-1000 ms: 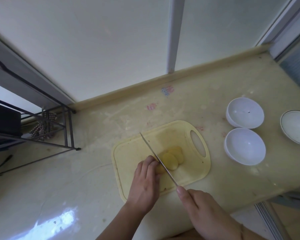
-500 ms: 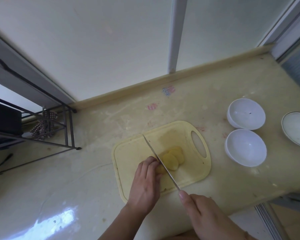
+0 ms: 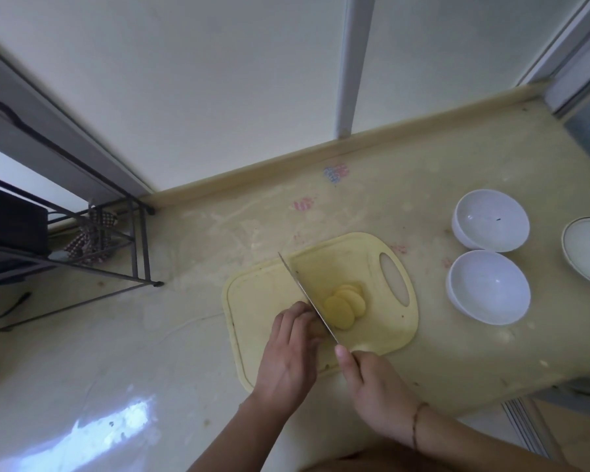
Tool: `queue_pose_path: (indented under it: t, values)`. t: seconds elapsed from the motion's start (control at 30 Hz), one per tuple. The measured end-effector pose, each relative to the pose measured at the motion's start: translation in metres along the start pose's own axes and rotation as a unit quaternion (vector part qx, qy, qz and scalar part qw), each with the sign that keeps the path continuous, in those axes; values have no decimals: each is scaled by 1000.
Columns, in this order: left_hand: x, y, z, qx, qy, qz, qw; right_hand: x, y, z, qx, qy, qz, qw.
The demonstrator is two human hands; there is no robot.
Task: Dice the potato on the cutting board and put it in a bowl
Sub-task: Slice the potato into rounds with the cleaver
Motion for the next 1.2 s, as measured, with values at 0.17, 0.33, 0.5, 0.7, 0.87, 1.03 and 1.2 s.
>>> queue_pose_path:
  t: [0.17,0.33,0.5,0.7,0.87,1.03,1.2]
  values:
    - [8,-5,-1,1,-2,-15,1000,-8,10,-7,10,27,4,1000]
    - [10,-11,0,-8,-2,-32,999,-9,9,-20,5,78,35,996]
    - [8,-12,2,-21,-16,-44,999,6,-10,-20,6,71,16,997]
    - [7,-10,8,-16,2,-44,999,22,-31,-26,-13,26,-32,999]
    - [3,-11,13,-8,0,-44,999,18,-30,-32,-26,19,-28,999]
    - [6,-9,12,-20,-23,-75,997,4,-24,-36,-11,72,13,997]
    - [3,-8,10,-16,-30,-70,997,-2,-22,-33,15,83,19,996]
Point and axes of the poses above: each hand's wrist, its own y-axis towards the middle knuckle, its own z-axis out of the palm, x = y × z, the point moved 7 cm from there along y, towards the middle knuckle, and after that the axes turned 14 degrees about y, right-handed, at the moved point
